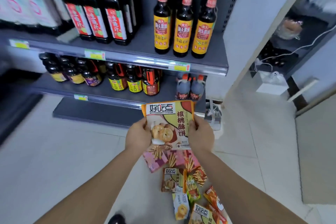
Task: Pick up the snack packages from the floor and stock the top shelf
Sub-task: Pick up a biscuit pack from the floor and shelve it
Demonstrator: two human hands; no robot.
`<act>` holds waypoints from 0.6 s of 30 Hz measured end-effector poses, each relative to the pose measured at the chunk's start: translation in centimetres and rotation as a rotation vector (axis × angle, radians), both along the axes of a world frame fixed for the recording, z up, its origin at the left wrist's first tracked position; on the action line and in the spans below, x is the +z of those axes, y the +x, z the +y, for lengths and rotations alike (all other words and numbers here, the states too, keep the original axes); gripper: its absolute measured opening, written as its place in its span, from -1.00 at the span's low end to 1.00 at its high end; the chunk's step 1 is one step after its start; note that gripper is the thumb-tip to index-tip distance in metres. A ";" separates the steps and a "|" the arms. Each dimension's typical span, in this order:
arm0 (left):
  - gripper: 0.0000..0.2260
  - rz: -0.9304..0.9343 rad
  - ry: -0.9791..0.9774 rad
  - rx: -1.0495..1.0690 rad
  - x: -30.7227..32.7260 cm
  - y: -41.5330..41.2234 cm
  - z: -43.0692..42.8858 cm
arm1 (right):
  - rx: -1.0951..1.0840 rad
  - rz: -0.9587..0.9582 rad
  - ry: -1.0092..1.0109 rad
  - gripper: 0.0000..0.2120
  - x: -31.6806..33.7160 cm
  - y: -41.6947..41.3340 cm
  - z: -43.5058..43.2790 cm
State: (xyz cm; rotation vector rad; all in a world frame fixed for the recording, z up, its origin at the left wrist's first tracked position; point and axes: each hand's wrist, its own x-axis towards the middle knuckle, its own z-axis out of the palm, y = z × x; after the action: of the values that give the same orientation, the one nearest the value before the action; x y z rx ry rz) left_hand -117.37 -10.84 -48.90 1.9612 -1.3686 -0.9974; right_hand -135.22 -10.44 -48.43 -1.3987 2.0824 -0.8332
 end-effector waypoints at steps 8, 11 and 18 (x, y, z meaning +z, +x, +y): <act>-0.76 -0.110 -0.063 0.287 7.3 14.4 3.3 | 0.274 -0.021 -0.128 -0.75 7.6 15.4 -1.2; -0.78 -0.064 -0.078 0.392 9.8 19.9 4.8 | 0.354 -0.015 -0.152 -0.69 9.7 21.5 -1.6; -0.80 -0.020 -0.155 0.581 15.1 32.5 8.8 | 0.537 -0.057 -0.230 -0.70 15.0 35.4 -0.8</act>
State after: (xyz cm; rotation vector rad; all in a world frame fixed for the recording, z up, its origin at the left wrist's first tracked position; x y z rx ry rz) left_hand -84.87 -2.06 -33.85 2.0687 -0.7738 -0.5779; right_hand -99.82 -11.25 -33.46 -1.9099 1.4833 -0.8798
